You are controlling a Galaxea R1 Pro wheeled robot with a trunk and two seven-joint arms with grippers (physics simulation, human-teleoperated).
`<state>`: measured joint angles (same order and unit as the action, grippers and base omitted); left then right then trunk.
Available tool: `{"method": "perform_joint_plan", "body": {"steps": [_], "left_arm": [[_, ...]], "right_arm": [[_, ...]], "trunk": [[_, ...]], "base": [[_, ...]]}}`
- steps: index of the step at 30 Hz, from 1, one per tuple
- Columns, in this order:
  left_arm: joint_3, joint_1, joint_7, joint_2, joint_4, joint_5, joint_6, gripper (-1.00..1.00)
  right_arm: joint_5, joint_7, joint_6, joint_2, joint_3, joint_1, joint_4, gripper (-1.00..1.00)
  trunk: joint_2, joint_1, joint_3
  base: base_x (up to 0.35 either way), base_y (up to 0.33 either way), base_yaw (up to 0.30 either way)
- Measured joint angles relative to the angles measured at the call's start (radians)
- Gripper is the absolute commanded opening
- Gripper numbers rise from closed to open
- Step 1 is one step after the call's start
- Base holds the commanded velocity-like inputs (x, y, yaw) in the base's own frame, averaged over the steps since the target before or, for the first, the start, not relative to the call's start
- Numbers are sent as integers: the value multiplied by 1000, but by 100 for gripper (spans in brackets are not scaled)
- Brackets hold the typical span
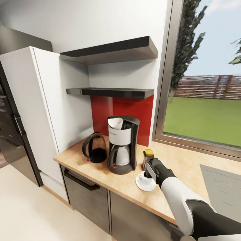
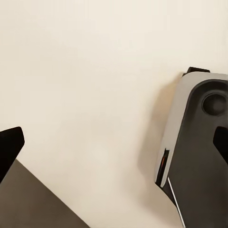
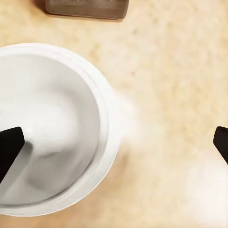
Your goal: Set up a coffee station on the kitchen countertop: keep the coffee maker on the countertop, move the bottle of coffee from the kitchen shelf to the counter next to the coffee maker, place a paper coffee filter on top of the coffee maker, put the saucer next to the coffee maker with the coffee cup on the saucer, and place the electric kettle next to the coffee maker.
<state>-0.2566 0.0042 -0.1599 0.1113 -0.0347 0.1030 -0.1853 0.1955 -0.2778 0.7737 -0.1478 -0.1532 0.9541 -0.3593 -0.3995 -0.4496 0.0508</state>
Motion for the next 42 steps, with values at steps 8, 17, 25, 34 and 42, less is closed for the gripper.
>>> {"method": "perform_joint_plan", "body": {"steps": [8, 17, 25, 34, 42], "left_arm": [[0, 0, 0, 1, 0, 0, 0, 100], [1, 0, 1, 1, 0, 0, -1, 100], [2, 0, 1, 1, 0, 0, -5, 100], [4, 0, 1, 1, 0, 0, -3, 100], [6, 0, 1, 1, 0, 0, -4, 100]], "right_arm": [[0, 0, 0, -3, -2, 0, -7, 100], [0, -2, 1, -7, -3, 0, -79, 100], [0, -3, 2, -7, -5, 0, -107, 100], [0, -3, 2, -8, -2, 0, -107, 100], [0, -3, 1, -10, -1, 0, -176, 100]], "trunk": [[0, 0, 0], [0, 0, 0], [0, 0, 0], [0, -1, 4], [0, 0, 16]], "base": [[0, 0, 0], [0, 0, 0], [0, 0, 0], [-249, 0, 0], [-191, 0, 0]]}}
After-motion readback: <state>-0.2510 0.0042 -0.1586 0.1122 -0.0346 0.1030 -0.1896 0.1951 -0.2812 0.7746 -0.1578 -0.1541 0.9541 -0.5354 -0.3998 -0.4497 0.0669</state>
